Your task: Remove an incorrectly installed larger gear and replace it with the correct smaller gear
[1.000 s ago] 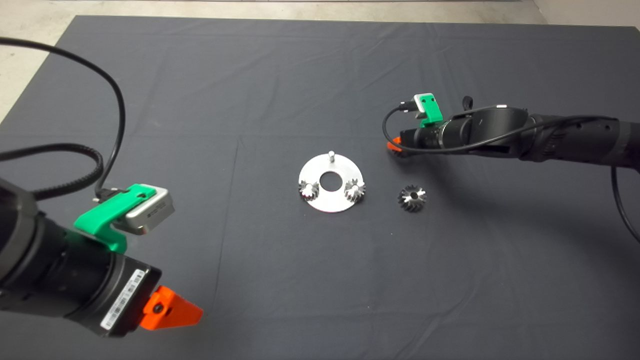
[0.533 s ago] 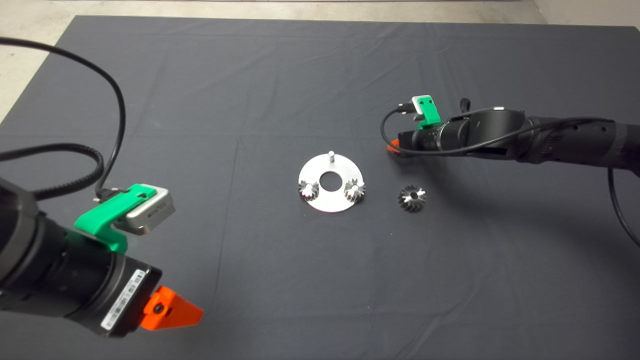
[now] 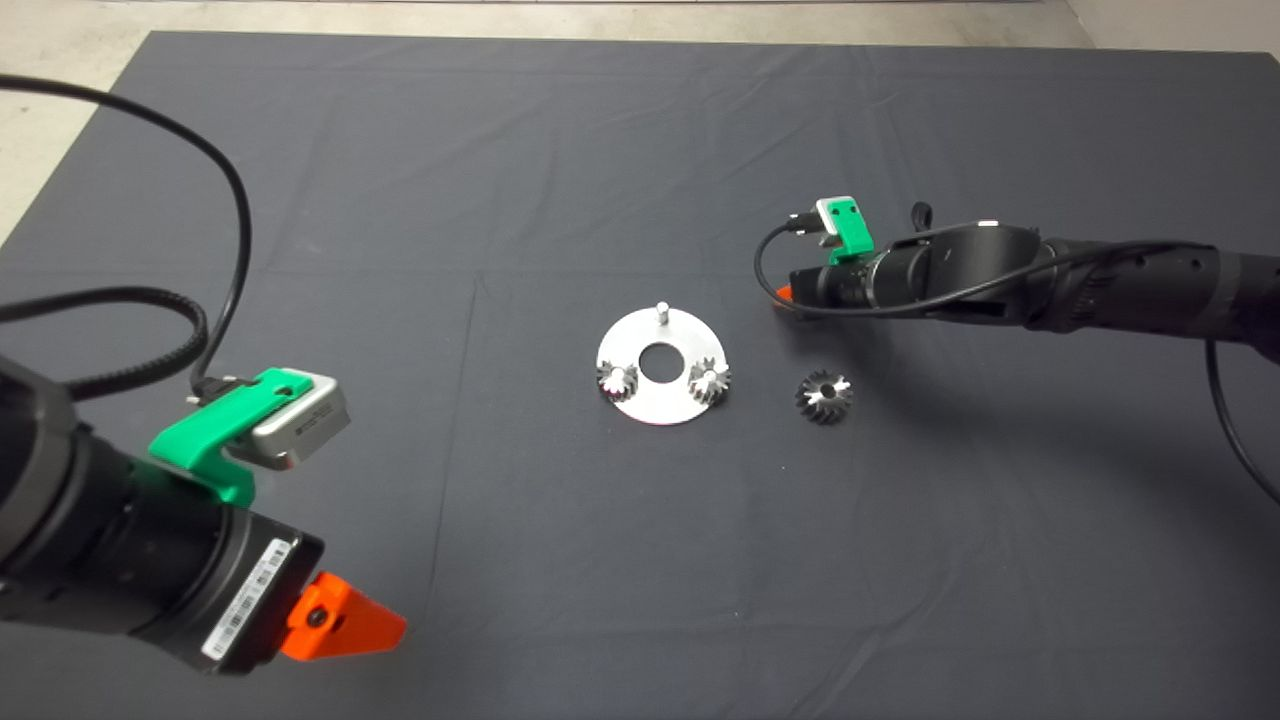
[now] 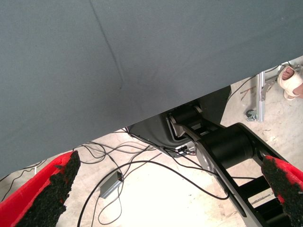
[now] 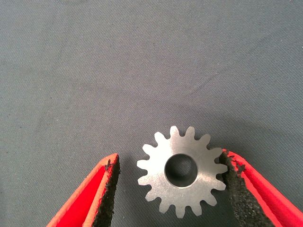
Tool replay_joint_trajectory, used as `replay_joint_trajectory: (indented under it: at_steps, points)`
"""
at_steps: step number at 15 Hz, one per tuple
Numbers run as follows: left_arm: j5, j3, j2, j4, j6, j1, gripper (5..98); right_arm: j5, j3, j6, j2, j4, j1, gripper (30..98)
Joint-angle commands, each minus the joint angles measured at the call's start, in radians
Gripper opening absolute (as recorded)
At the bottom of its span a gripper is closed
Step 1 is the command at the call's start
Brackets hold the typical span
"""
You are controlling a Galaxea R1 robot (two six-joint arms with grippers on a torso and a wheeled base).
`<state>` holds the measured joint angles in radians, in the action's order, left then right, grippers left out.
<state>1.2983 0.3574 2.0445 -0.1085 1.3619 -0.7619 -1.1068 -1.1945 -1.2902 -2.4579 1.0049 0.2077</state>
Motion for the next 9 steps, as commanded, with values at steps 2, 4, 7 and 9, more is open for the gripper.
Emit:
replay_joint_trajectory:
  at_steps: [2,4,7,9]
  points:
    - [0.001,-0.005,0.0,-0.013,0.005,0.001,98.1,0.005,-0.005,-0.006,-0.002,0.023,0.012,55.4]
    - [0.001,-0.005,0.0,-0.013,0.005,0.007,98.1,0.005,-0.005,-0.006,0.0,0.023,0.012,51.8]
    - [0.001,-0.003,0.0,-0.013,0.005,0.007,98.1,0.005,-0.006,-0.006,0.004,0.023,0.012,45.4]
    - [0.001,-0.005,0.0,-0.013,0.005,0.009,98.1,0.005,-0.006,-0.003,0.001,0.023,0.01,43.8]
